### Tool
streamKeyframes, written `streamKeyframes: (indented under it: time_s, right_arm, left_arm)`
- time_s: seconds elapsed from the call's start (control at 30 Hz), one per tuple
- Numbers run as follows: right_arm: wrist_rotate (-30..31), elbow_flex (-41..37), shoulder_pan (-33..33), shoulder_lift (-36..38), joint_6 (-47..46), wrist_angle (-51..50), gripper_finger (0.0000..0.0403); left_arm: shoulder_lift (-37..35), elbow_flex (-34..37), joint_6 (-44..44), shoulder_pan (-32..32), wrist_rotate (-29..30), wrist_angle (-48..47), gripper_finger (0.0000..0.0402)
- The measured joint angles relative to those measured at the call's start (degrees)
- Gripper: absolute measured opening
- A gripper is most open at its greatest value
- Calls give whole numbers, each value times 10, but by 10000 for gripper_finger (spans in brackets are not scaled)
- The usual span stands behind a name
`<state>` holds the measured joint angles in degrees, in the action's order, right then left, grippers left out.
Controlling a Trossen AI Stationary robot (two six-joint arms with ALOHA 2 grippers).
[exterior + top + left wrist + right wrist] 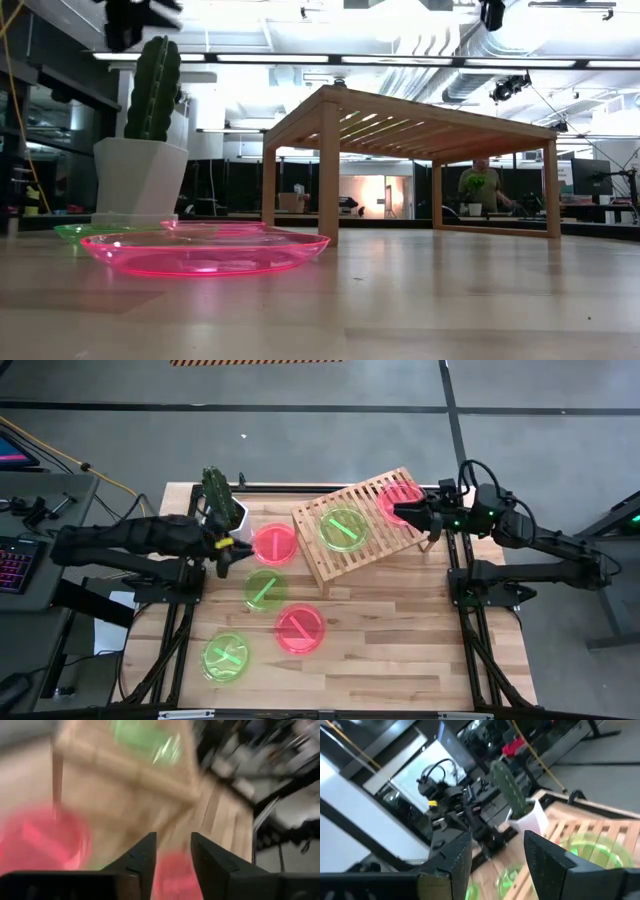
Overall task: Place and stack plates onto a shelf
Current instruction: Stack the top green plate on top of the other green plate on the shelf
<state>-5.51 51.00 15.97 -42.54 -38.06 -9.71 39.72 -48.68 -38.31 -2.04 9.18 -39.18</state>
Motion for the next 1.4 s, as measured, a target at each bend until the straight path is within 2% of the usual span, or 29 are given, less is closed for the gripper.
streamKeyframes:
  time_s: [0.13,0.23,0.43,0.63,0.87,1.1,1.4]
  right_arm:
    - [-23,0,0,-1,10,-44,161]
    - [-23,0,0,-2,11,-77,161]
    - [-24,0,0,-2,26,-95,161]
    - [-23,0,0,-2,36,-94,161]
    - [-21,0,0,-2,36,-94,161]
    - [-20,0,0,-2,36,-94,161]
    - [-19,0,0,-2,36,-94,161]
  left_arm:
    - [47,0,-134,-15,-66,-100,146]
    - [80,25,-240,-51,-78,-133,158]
    - [135,95,-454,-133,-28,-138,161]
    - [190,138,-568,-164,31,-136,161]
    - [260,143,-583,-163,74,-106,161]
    - [313,143,-561,-142,69,-85,161]
    - [344,143,-540,-115,60,-82,161]
